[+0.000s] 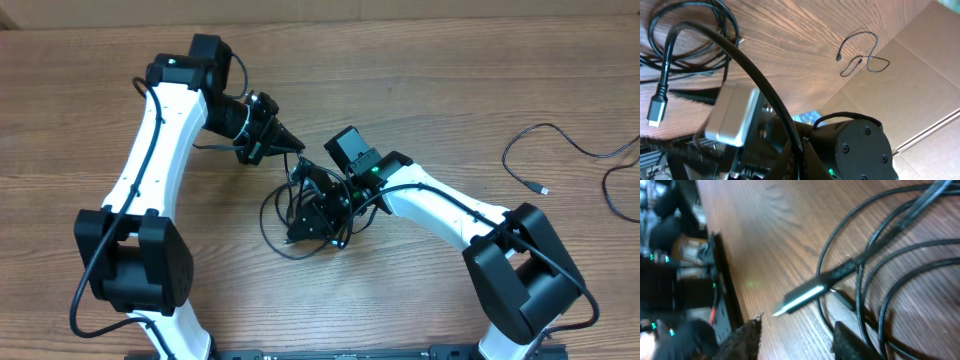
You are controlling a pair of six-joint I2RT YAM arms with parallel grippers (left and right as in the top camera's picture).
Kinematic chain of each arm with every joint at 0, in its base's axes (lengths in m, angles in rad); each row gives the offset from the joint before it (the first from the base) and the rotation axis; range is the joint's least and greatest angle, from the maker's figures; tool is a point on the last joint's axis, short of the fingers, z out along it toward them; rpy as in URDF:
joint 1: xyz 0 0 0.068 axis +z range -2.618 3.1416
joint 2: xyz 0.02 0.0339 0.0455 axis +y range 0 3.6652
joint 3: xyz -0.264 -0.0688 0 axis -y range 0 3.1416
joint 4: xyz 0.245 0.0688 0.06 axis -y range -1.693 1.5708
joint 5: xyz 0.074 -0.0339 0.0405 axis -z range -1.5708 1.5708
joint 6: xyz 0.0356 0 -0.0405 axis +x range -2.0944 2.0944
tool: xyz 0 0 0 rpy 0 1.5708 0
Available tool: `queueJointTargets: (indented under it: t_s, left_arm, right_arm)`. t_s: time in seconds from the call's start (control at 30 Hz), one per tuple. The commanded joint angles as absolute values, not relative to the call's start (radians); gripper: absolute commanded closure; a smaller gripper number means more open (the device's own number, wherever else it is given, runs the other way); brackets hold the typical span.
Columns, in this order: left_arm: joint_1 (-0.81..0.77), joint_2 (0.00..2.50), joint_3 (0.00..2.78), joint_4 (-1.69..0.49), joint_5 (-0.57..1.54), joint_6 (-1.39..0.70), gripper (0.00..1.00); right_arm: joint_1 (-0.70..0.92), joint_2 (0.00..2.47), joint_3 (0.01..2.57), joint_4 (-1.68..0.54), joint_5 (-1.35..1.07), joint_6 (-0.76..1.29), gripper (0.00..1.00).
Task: Untangle cables
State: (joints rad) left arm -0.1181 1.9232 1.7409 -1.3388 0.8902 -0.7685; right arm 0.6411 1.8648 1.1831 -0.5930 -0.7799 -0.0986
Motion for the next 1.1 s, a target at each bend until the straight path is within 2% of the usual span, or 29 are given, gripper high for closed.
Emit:
queueJointTargets:
  t_s: [0.0, 0.13, 0.6, 0.67, 0.73, 0.87, 1.0, 1.07]
  left_arm:
    - [-0.088, 1.908, 1.754, -1.340, 0.897, -0.714, 0.96]
    - [-0.083, 1.907, 1.754, -1.355, 0.918, -0.684, 0.96]
    - [-0.083, 1.907, 1.754, -1.357, 0.916, -0.680, 0.96]
    - [-0.079, 1.907, 1.754, -1.357, 0.901, -0.680, 0.96]
    - [-0.070, 1.907, 1.754, -1.358, 0.874, -0.680, 0.96]
    - [-0.055, 1.908, 1.754, -1.365, 0.857, -0.695, 0.96]
    - [-0.051, 1.907, 1.754, -1.365, 0.844, -0.704, 0.96]
    - [-0.051, 1.908, 1.754, -1.365, 0.829, -0.704, 0.96]
  right_arm:
    - [0.625, 1.860, 1.179, -0.586, -0.735, -0.065, 0.42]
    - [0.604, 1.860, 1.179, -0.572, -0.681, 0.010, 0.37]
    - [0.588, 1.860, 1.179, -0.570, -0.681, 0.012, 0.38]
    - [0.588, 1.860, 1.179, -0.569, -0.681, 0.012, 0.36]
    - [0.588, 1.860, 1.179, -0.569, -0.681, 0.012, 0.24]
    - [0.588, 1.860, 1.179, -0.570, -0.681, 0.012, 0.16]
    - [0.588, 1.860, 1.179, -0.569, -0.681, 0.012, 0.17]
    - [0.588, 1.860, 1.179, -0.569, -0.681, 0.012, 0.26]
